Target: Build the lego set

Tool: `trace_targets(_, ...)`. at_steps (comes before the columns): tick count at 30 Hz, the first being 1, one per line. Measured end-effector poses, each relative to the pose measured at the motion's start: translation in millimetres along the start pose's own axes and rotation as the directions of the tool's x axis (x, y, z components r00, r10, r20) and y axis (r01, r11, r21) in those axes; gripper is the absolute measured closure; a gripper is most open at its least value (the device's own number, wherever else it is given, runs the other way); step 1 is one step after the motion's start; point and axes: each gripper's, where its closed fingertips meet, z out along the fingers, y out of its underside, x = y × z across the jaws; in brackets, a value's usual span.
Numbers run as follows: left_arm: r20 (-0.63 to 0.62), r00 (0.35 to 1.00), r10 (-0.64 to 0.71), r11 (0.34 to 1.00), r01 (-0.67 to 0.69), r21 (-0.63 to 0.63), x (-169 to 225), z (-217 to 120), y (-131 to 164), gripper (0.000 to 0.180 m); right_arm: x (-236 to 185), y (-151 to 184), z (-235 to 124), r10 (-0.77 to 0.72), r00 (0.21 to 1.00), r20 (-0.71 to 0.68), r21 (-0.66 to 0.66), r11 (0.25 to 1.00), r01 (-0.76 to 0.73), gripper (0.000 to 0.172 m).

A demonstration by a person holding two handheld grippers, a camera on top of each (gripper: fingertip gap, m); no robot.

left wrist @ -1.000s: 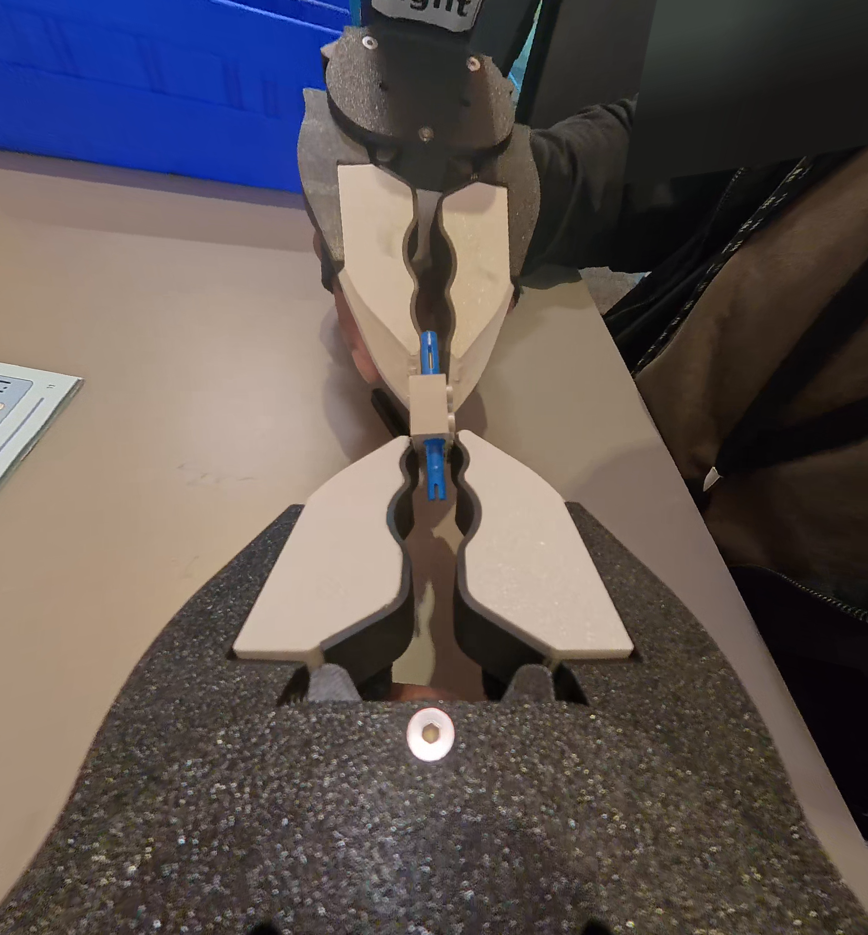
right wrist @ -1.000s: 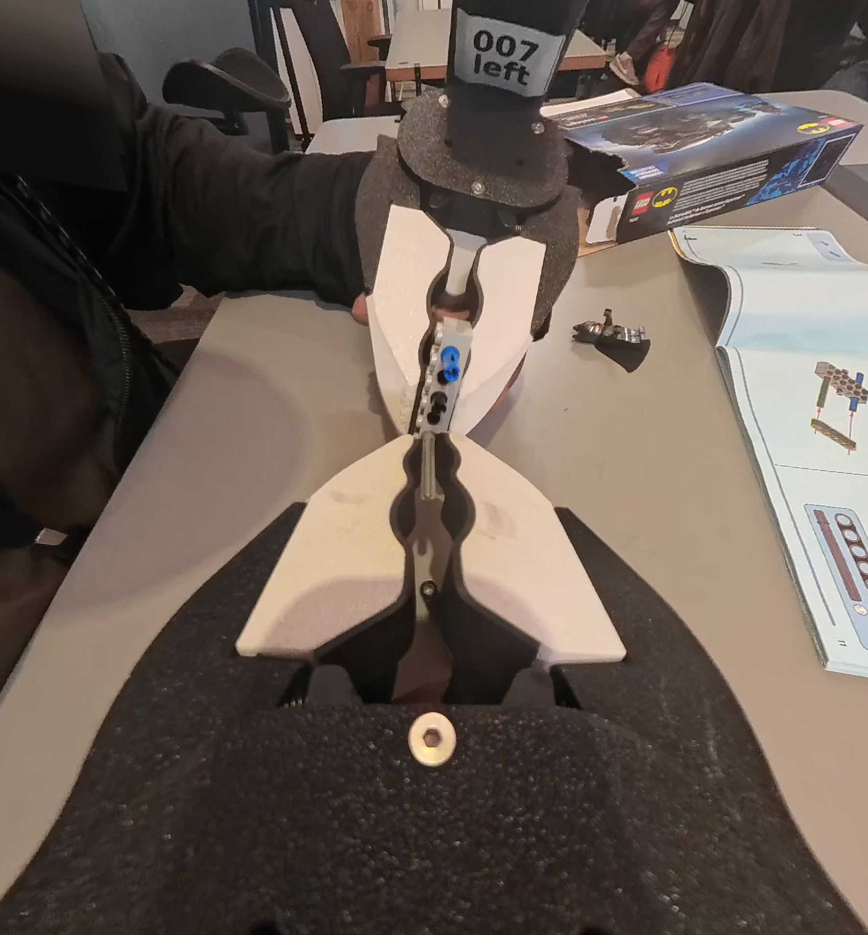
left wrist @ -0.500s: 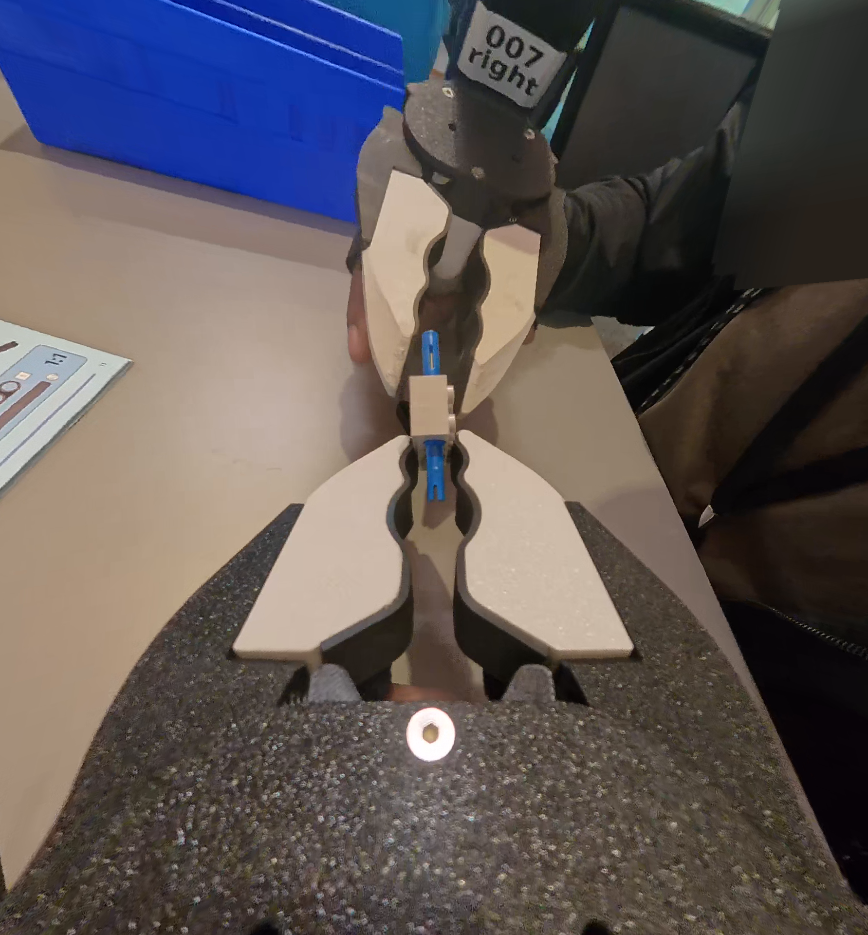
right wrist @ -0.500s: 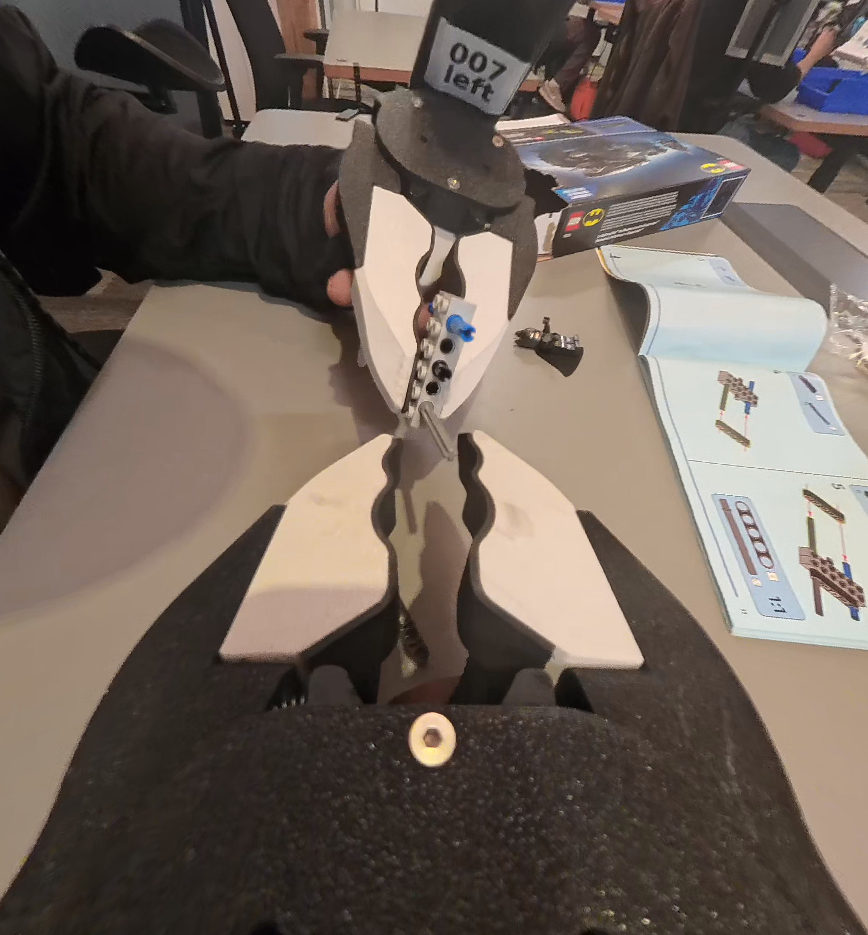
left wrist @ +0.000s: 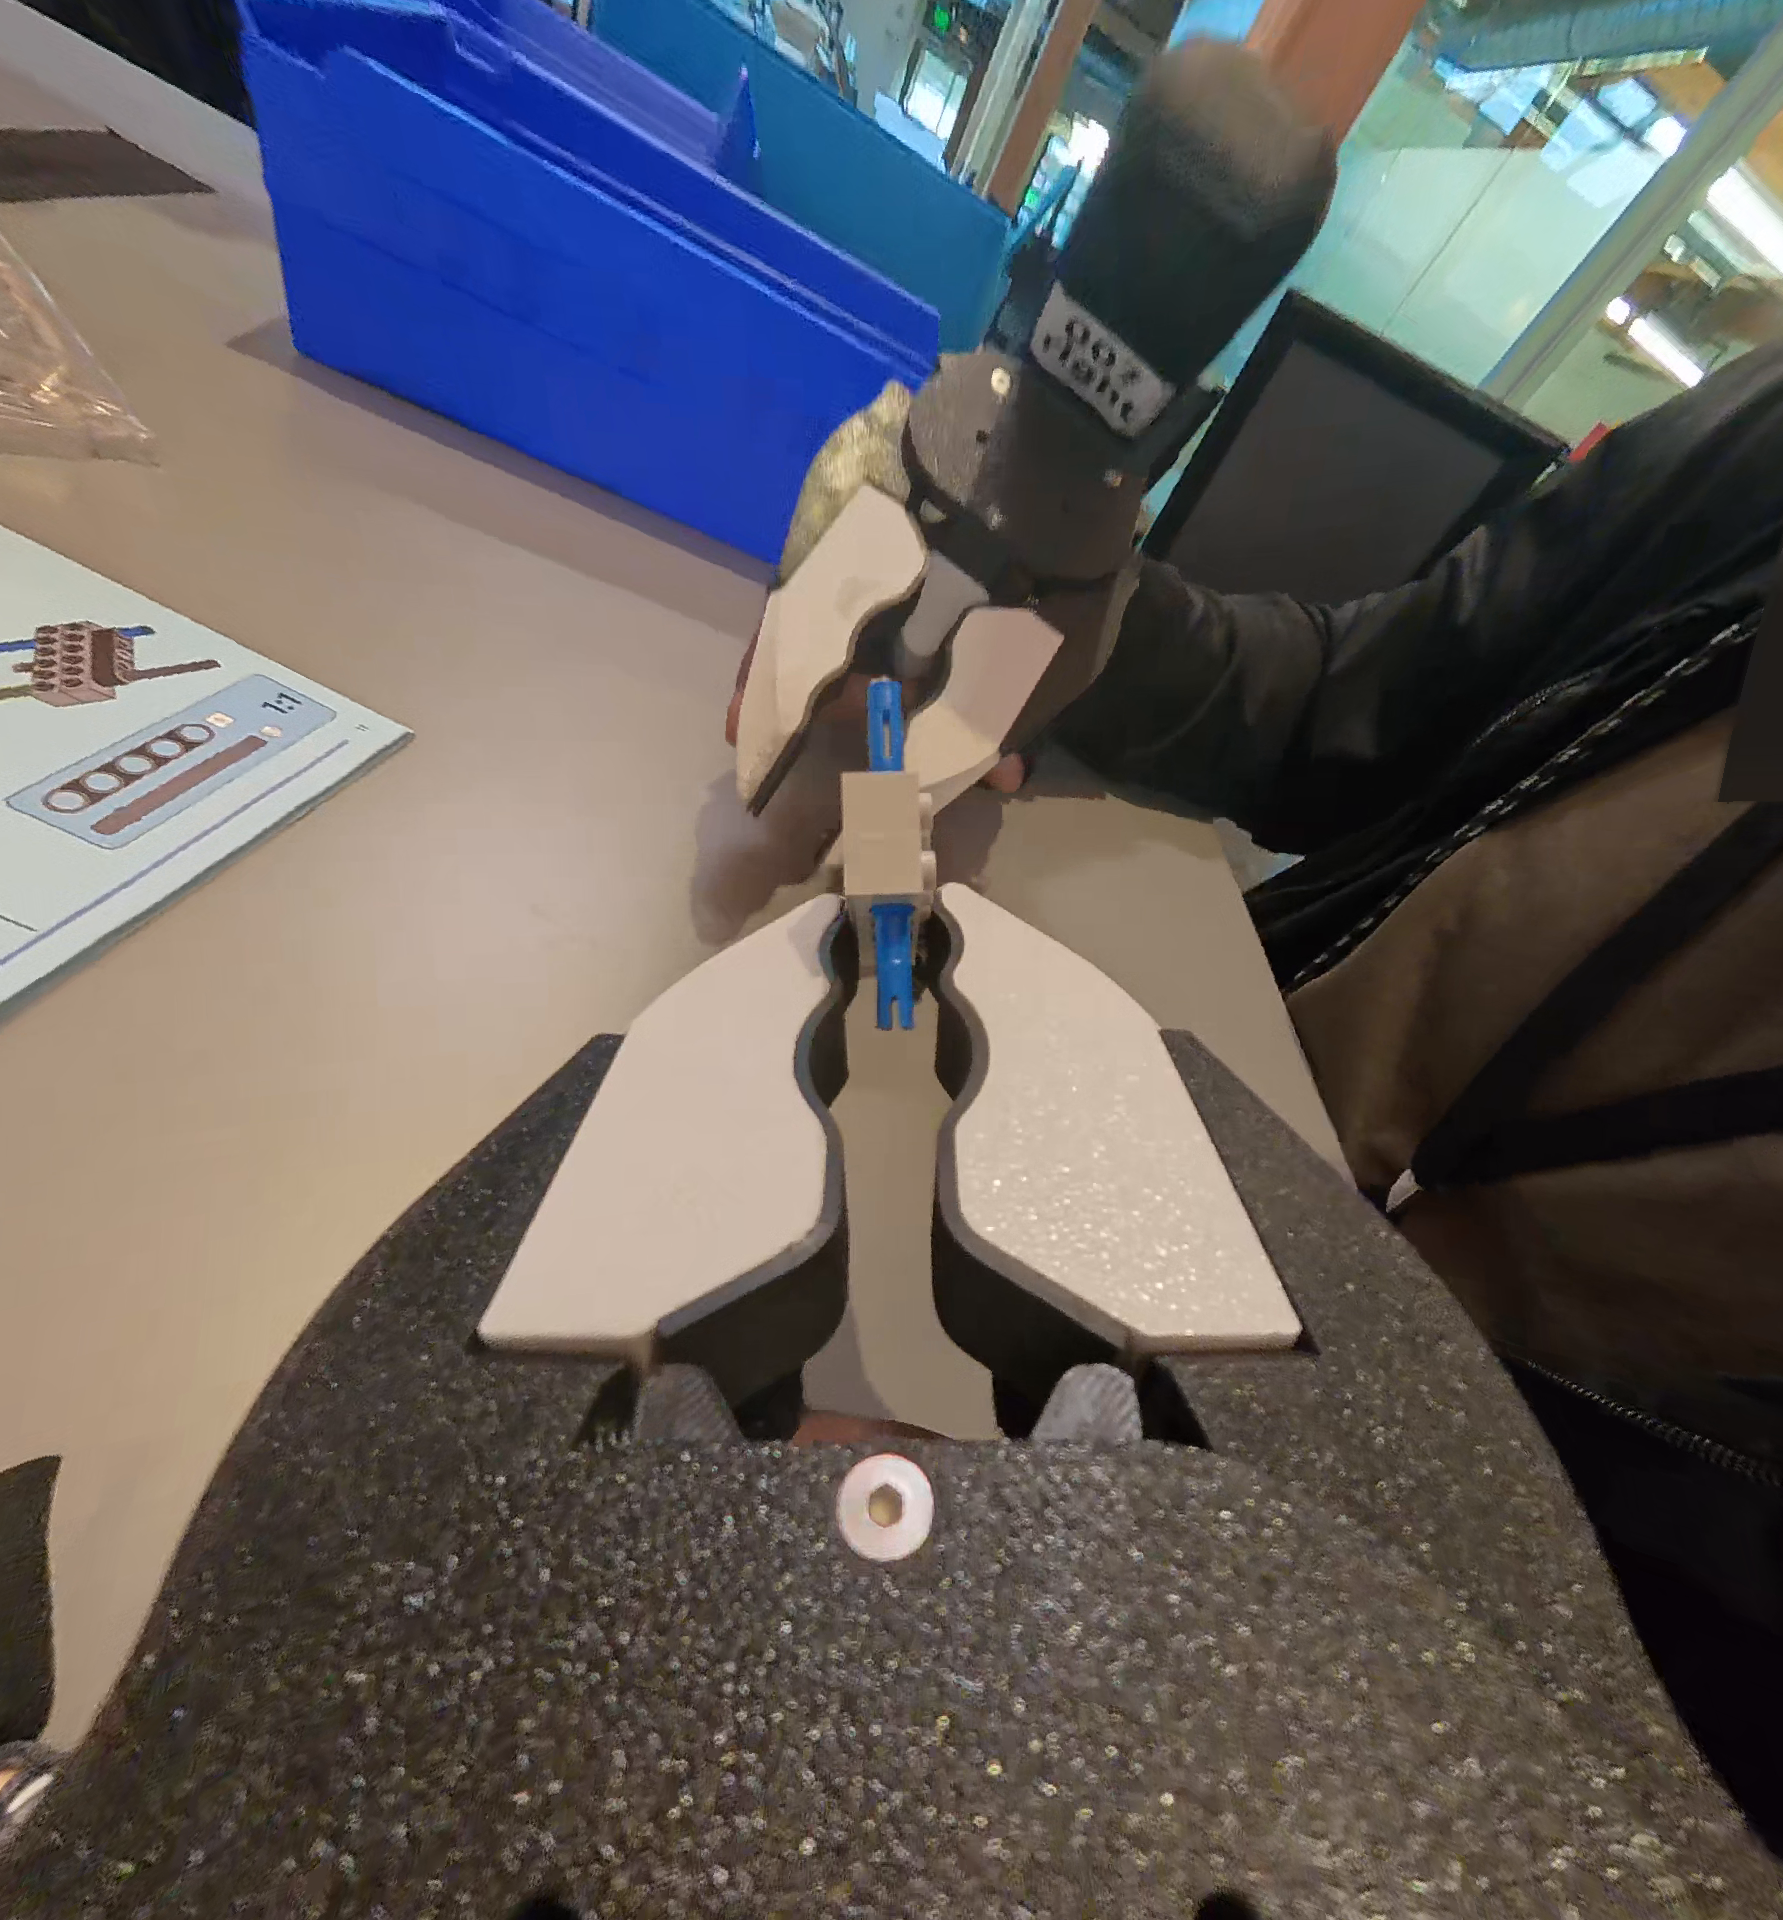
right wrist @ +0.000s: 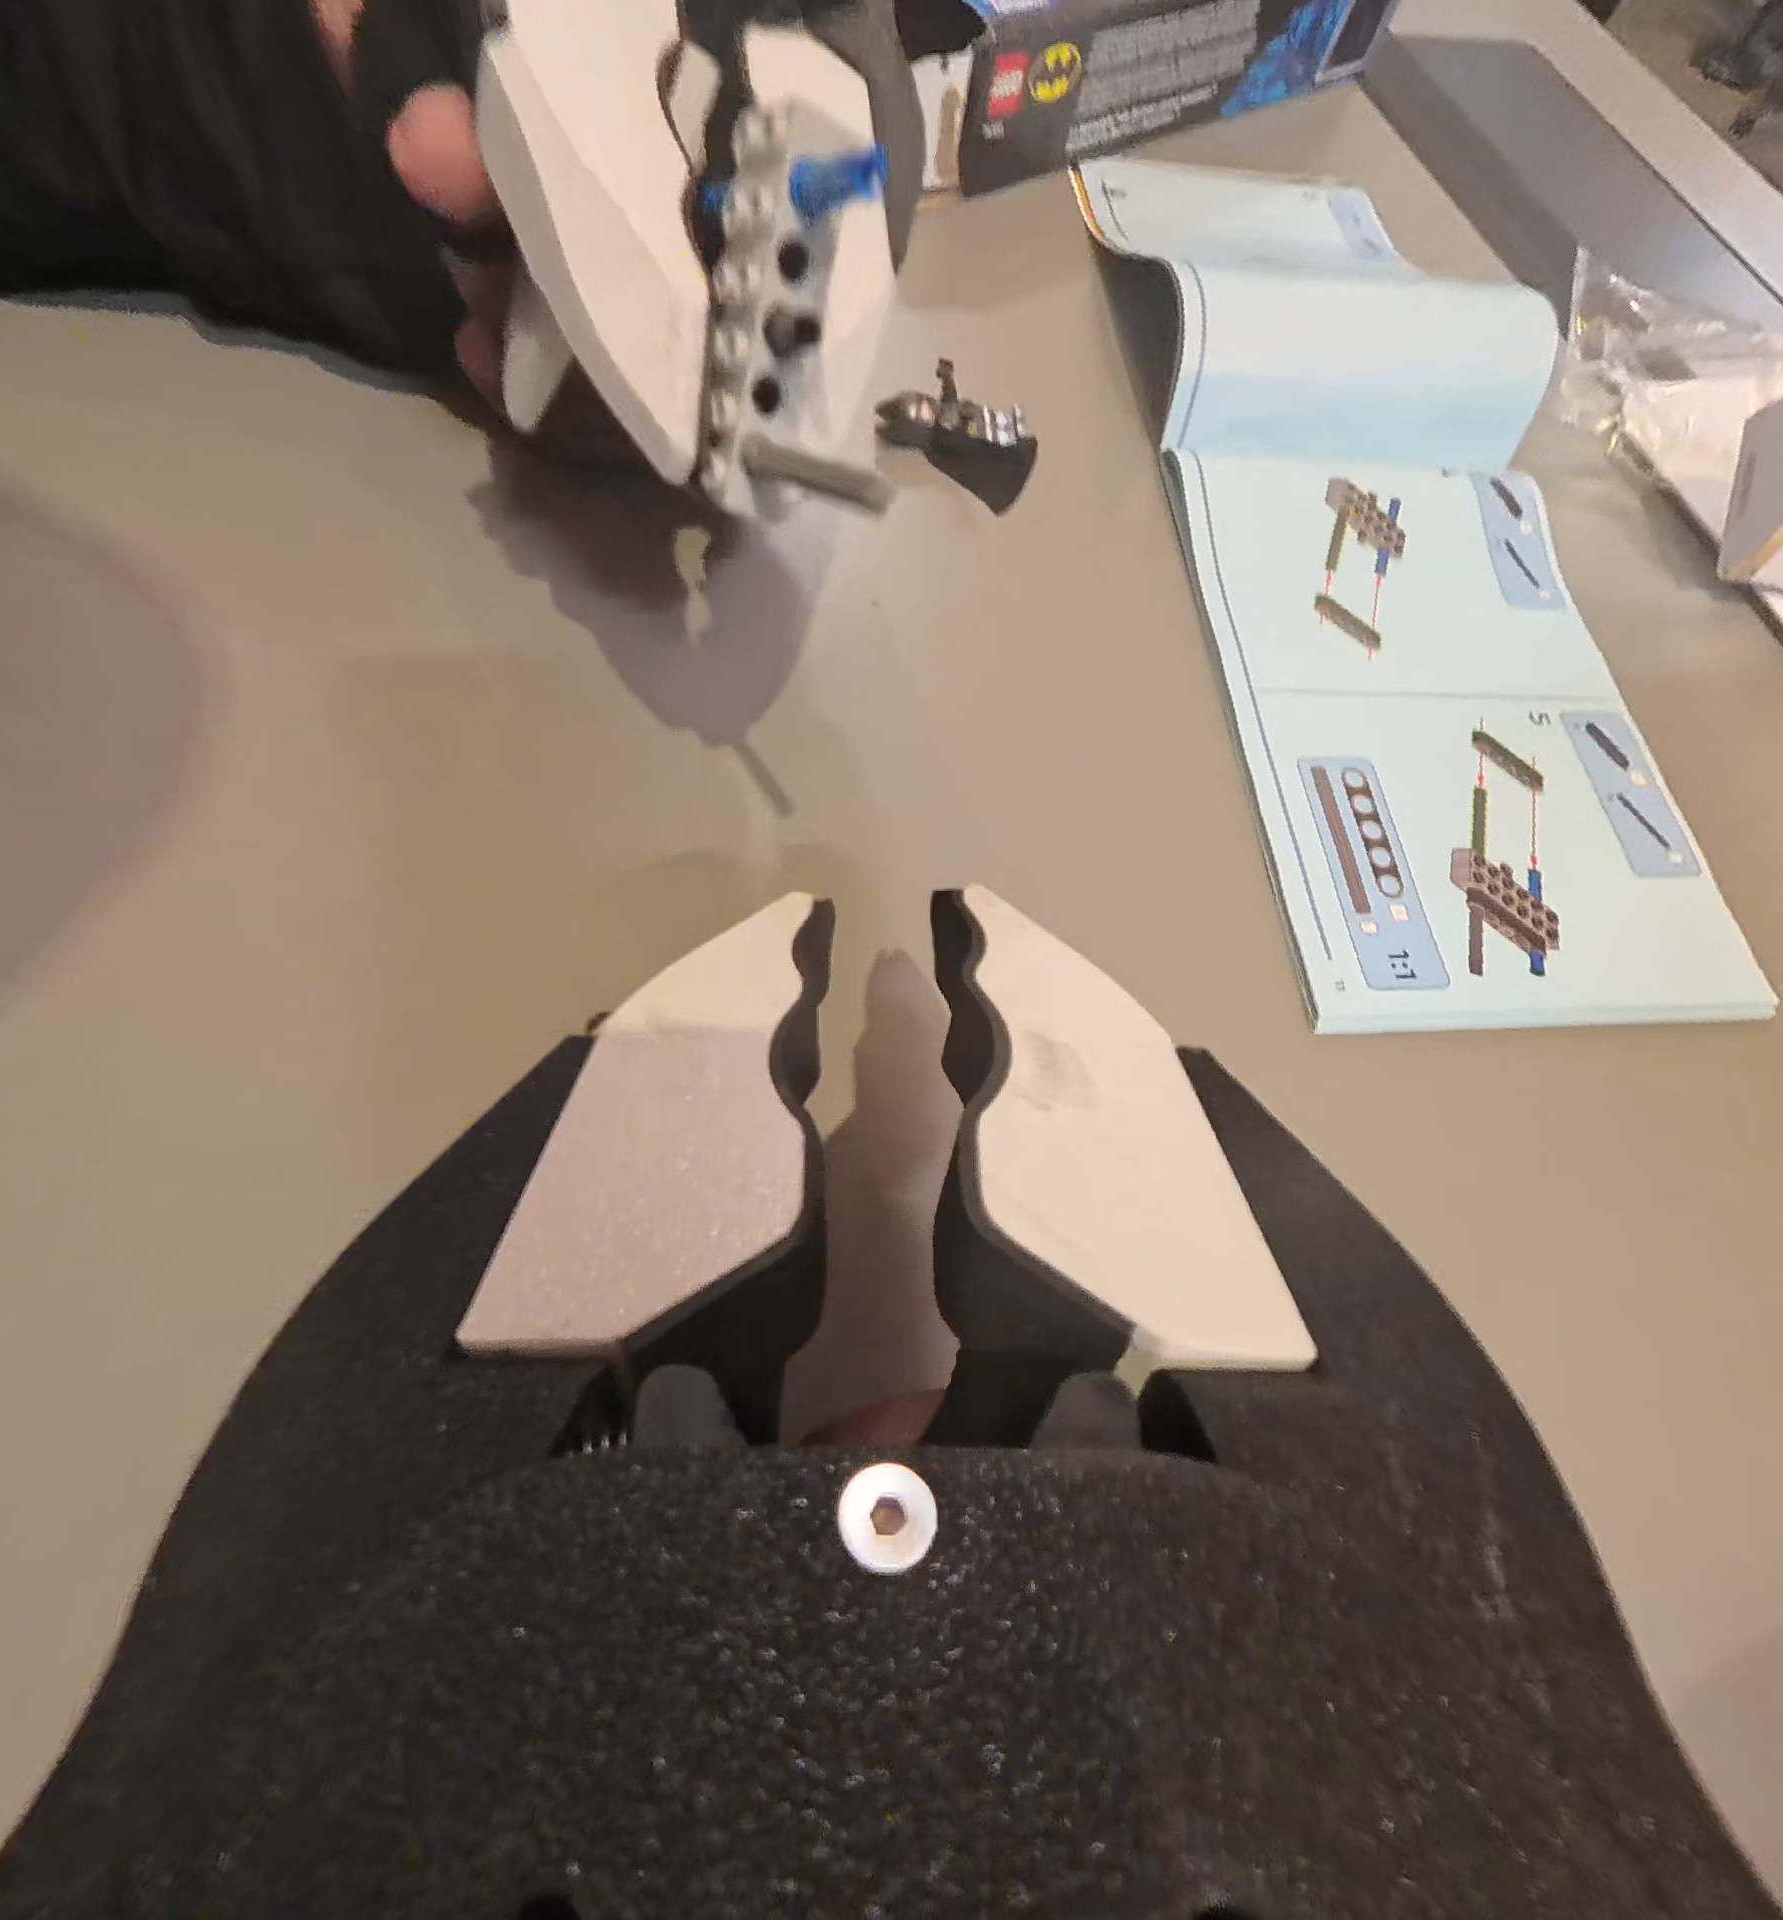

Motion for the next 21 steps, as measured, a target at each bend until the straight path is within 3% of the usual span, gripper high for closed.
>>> trace_targets(9, 0.013, 0.999, -0.034, 0.978, 0.031, 0.207, -9, -16, -25, 0.169, 20, 12, 9, -0.005, 0.988, -0.153, -0.077, 0.997, -0.007, 0.154)
trace_targets(15, 0.031, 0.999, -0.044, 0.970, 0.035, 0.240, -12, -19, -28, 0.169, 26, 14, 9, -0.007, 0.978, -0.210, -0.094, 0.996, -0.013, 0.154)
trace_targets(21, 0.061, 0.997, -0.053, 0.963, 0.035, 0.268, -16, -22, -31, 0.169, 41, 8, -11, 0.023, 0.921, -0.388, -0.010, 1.000, -0.029, 0.154)
